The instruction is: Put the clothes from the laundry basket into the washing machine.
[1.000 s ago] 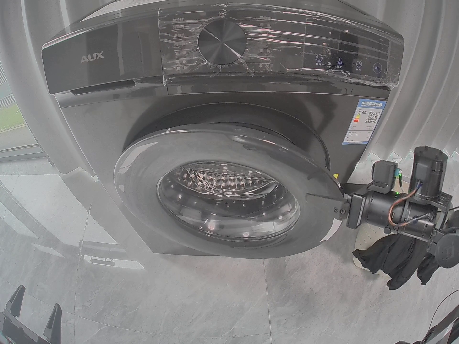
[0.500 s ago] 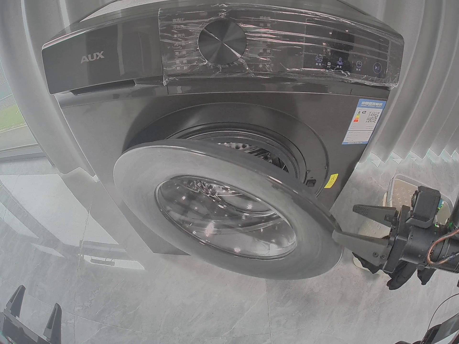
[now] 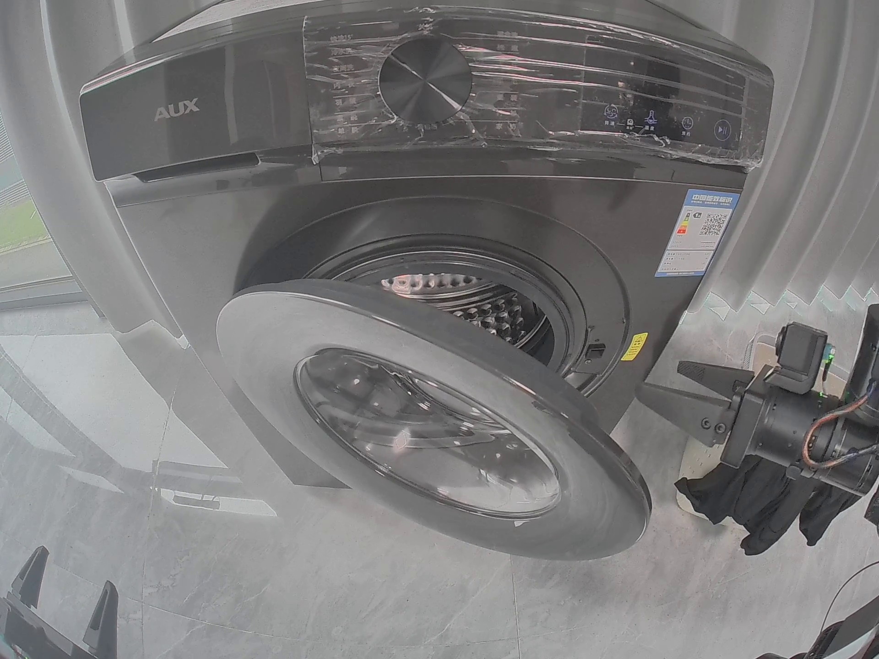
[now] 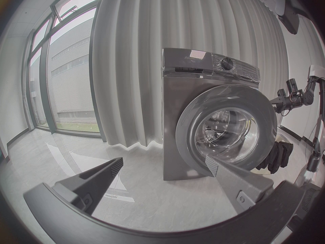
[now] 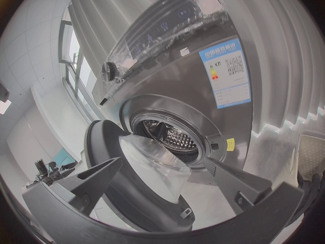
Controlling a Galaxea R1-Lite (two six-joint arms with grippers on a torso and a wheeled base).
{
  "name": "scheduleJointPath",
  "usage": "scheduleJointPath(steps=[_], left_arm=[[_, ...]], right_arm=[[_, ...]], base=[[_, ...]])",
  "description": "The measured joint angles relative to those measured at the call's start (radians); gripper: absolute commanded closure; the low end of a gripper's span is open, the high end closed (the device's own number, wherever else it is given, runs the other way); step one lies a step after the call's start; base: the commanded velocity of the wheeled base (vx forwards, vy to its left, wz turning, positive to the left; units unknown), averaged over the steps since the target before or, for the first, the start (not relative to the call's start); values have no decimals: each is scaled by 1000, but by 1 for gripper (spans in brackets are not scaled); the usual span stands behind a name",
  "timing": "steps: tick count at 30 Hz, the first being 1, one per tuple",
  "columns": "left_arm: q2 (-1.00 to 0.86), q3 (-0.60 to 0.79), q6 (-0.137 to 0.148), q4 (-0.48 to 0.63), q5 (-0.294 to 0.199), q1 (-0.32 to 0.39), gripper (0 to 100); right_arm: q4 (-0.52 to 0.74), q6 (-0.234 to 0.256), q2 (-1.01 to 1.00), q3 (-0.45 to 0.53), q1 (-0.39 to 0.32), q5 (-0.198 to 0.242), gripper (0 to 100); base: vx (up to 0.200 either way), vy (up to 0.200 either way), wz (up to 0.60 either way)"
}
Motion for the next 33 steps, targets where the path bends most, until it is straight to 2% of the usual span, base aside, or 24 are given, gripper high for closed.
scheduleJointPath(steps=[9, 17, 21, 27, 30, 33], left_arm=[[0, 0, 1, 0, 0, 0, 0], [0, 0, 1, 1, 0, 0, 0], [0, 0, 1, 0, 0, 0, 0], [0, 0, 1, 0, 0, 0, 0], [0, 0, 0, 0, 0, 0, 0], [0, 0, 0, 0, 0, 0, 0]], right_arm=[[0, -5, 64, 12, 75, -10, 0], [7, -7, 47, 79, 183, -6, 0], [4, -1, 8, 105, 211, -5, 0], [0, 23, -3, 84, 147, -14, 0], [-3, 32, 27, 62, 121, -39, 0], [-12, 39, 70, 44, 113, -67, 0]], base=[[0, 0, 0], [0, 0, 0], [0, 0, 0], [-167, 0, 0], [-200, 0, 0], [0, 0, 0]])
